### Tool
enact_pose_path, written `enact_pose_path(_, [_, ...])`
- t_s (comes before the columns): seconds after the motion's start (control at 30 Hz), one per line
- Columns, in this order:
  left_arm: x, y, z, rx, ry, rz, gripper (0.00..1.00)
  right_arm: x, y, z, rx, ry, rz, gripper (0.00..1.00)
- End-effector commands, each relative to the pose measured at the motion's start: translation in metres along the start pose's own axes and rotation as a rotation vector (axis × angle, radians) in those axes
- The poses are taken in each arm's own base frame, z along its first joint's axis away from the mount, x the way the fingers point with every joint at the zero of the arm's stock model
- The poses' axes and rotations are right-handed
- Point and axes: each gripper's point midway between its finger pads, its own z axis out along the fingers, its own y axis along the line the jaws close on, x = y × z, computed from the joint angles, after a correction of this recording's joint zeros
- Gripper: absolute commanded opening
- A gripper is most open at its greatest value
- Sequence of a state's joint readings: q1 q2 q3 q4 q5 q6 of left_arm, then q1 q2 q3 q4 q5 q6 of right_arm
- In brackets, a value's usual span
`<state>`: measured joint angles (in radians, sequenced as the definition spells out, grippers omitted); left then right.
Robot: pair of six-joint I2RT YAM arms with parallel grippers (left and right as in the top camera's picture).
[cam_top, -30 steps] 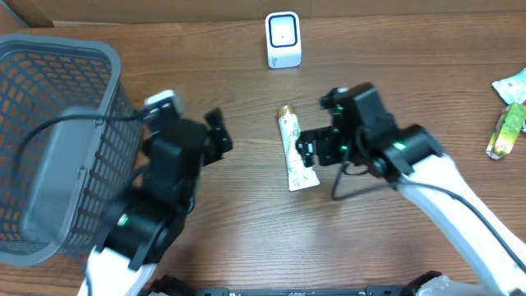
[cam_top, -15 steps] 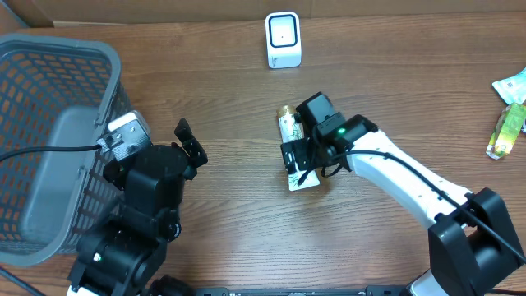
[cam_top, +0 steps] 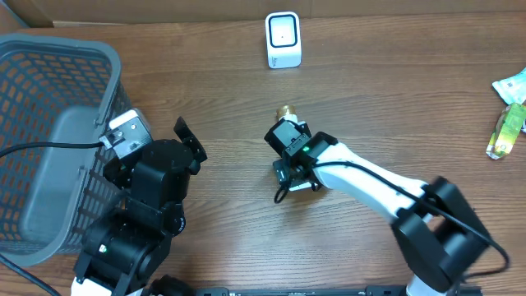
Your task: Scan the item barcode
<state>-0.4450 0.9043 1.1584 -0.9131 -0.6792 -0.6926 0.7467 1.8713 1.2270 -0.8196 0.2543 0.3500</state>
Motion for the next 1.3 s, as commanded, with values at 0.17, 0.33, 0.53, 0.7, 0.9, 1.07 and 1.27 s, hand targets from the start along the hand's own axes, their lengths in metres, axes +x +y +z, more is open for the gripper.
enact_pose_path(0.17, [-0.006,0.014,-0.003,-0.067,-0.036,-0.008,0.99,0.005,0.012,0.018,0.008,0.013,-0.042,1.0])
enact_pose_path(0.33, [-0.007,0.016,-0.003,-0.08,-0.042,-0.004,1.0,0.015,0.012,0.034,0.022,0.063,-0.08,0.93])
enact_pose_path(0.53, [-0.003,0.02,-0.003,-0.097,-0.026,0.017,1.0,0.033,0.011,0.06,0.054,0.142,-0.124,0.71])
enact_pose_path(0.7, [0.008,0.027,-0.002,-0.127,0.016,0.062,0.99,0.035,0.01,0.06,0.06,0.155,-0.127,0.51])
enact_pose_path(0.9, [0.015,0.031,0.0,-0.152,0.047,0.097,1.0,0.038,0.005,0.06,0.068,0.172,-0.122,0.38])
enact_pose_path(1.07, [0.017,0.03,0.002,-0.158,0.054,0.105,0.99,0.04,0.007,0.05,0.01,0.235,-0.096,0.37])
enact_pose_path(1.27, [0.02,0.028,0.006,-0.167,0.066,0.118,1.0,0.034,0.049,-0.009,-0.403,0.355,-0.149,0.38])
